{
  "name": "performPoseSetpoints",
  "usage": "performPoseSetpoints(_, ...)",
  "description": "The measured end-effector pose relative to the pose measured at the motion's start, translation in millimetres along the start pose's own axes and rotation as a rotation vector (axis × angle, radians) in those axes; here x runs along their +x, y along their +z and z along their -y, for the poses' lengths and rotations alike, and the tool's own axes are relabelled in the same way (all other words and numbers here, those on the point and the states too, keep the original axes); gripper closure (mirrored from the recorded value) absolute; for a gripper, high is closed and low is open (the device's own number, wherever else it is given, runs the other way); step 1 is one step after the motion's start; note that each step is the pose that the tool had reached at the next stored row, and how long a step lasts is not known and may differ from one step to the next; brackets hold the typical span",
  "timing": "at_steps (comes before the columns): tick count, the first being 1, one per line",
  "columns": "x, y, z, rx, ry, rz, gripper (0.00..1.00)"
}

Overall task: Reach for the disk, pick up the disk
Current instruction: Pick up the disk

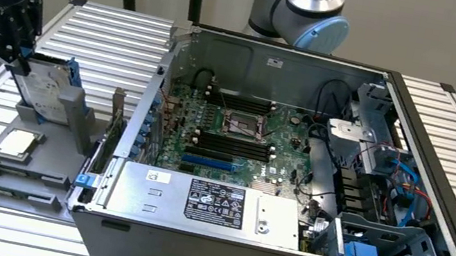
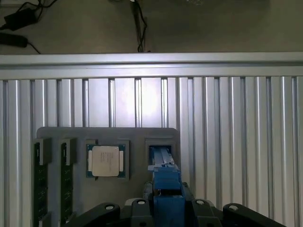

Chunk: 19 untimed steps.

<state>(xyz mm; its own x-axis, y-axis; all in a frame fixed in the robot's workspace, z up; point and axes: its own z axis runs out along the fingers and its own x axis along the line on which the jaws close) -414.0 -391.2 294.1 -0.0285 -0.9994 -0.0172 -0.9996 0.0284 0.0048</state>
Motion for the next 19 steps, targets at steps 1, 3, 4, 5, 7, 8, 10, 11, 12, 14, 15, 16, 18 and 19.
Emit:
performPoseSetpoints(1, 0.0, 0.0, 0.0, 0.0000, 0.000, -0.0001, 0.67)
performPoseSetpoints(3, 0.1, 0.0, 0.0, 0.0000, 0.000, 0.0000, 0.67)
performPoseSetpoints(4, 0.1, 0.0, 0.0, 0.0000, 0.000, 0.0000, 0.67)
performPoseSetpoints(5, 0.1, 0.0, 0.0, 0.0001, 0.000, 0.0001, 0.67)
performPoseSetpoints(7, 0.1, -0.2, 0.0, 0.0002, 0.000, 0.0001, 0.67)
performPoseSetpoints(8, 0.2, -1.0, 0.0, 0.0002, 0.000, 0.0000, 0.67)
performPoseSetpoints(10, 0.1, -3.9, 0.0, 0.0001, 0.000, 0.0002, 0.67)
performPoseSetpoints(11, 0.0, -6.1, 0.0, 0.0000, 0.000, 0.0002, 0.67)
performPoseSetpoints(12, 0.0, -8.4, 0.0, 0.0001, 0.000, 0.0004, 0.67)
performPoseSetpoints(14, -0.1, -13.7, 0.1, 0.0001, 0.000, 0.0004, 0.67)
performPoseSetpoints(15, -0.2, -16.7, 0.1, 0.0000, 0.000, 0.0004, 0.67)
performPoseSetpoints(16, -0.2, -19.9, 0.2, 0.0000, 0.000, 0.0005, 0.67)
performPoseSetpoints(18, -0.4, -27.6, 0.4, 0.0000, 0.000, 0.0004, 0.67)
performPoseSetpoints(19, -0.4, -32.0, 0.6, 0.0000, 0.000, 0.0004, 0.67)
